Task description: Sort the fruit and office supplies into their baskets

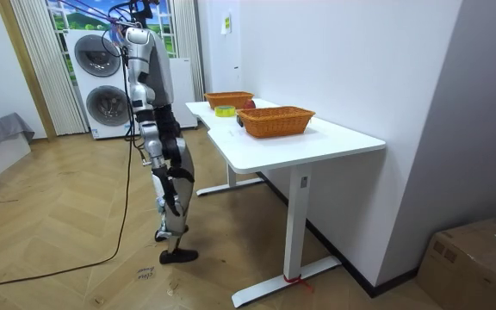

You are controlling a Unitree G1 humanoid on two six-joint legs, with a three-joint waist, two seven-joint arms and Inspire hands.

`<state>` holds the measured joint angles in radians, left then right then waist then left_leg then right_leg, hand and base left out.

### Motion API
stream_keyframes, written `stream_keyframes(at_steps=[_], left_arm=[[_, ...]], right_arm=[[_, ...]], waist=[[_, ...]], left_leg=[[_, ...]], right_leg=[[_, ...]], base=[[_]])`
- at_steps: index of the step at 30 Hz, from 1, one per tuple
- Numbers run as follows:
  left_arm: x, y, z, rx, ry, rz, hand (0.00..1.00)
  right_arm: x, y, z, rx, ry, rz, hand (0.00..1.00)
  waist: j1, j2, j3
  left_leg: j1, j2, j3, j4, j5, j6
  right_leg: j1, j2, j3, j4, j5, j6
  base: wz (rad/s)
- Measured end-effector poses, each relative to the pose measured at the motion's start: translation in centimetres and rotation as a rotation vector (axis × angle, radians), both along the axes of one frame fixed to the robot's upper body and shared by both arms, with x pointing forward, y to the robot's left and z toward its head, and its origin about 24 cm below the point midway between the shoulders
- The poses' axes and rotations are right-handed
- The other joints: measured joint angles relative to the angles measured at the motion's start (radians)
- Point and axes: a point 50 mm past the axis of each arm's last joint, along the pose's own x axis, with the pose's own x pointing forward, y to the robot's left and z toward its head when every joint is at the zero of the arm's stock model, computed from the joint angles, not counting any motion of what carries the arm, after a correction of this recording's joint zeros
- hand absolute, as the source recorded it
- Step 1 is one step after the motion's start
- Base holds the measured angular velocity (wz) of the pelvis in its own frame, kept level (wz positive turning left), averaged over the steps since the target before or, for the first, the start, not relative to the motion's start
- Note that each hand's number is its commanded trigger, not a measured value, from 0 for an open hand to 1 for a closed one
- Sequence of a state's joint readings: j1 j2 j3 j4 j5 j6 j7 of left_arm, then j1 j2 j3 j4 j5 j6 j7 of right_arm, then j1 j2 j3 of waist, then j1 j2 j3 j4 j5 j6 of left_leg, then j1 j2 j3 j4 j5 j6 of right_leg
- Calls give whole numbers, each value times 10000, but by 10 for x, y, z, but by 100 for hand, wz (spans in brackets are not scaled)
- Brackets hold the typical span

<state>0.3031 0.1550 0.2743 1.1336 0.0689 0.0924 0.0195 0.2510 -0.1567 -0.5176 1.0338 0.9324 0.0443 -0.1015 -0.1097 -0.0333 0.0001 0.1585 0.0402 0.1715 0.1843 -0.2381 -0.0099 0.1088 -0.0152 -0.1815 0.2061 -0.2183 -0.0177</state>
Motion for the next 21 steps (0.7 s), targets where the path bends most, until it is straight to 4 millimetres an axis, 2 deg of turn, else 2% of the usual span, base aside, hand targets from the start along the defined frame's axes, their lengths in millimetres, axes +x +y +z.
stream_keyframes(at_steps=[4,7,14,19,21], left_arm=[[0,2,2,149,-215,-47,0],[-3,2,3,419,-262,-31,0],[8,7,7,931,-875,-188,0],[13,9,9,1031,-1246,-338,0],[13,8,9,998,-1251,-342,0]], right_arm=[[10,-12,8,-599,16,-563,0],[16,-23,18,-1287,258,-1015,0],[50,-49,58,-3423,-252,-2081,0],[65,-57,80,-4523,-571,-2189,0],[75,-60,97,-5320,-748,-2013,0]], waist=[[-5,-88,-45],[-18,-107,-40],[-203,-130,-32],[-187,-142,-29],[-152,-125,-44]], left_leg=[[-57,-4,125,-128,1,-4],[-77,-19,236,-143,1,-4],[-229,-28,329,-142,3,-3],[-228,-28,330,-144,4,-5],[-284,-38,369,-140,5,-3]], right_leg=[[-156,-20,7,116,-24,-18],[-247,-28,93,160,-56,-8],[-428,-14,186,145,-65,6],[-428,-11,176,143,-68,7],[-576,10,207,193,-73,10]], base=[[-6],[-11],[-4],[0],[-5]])
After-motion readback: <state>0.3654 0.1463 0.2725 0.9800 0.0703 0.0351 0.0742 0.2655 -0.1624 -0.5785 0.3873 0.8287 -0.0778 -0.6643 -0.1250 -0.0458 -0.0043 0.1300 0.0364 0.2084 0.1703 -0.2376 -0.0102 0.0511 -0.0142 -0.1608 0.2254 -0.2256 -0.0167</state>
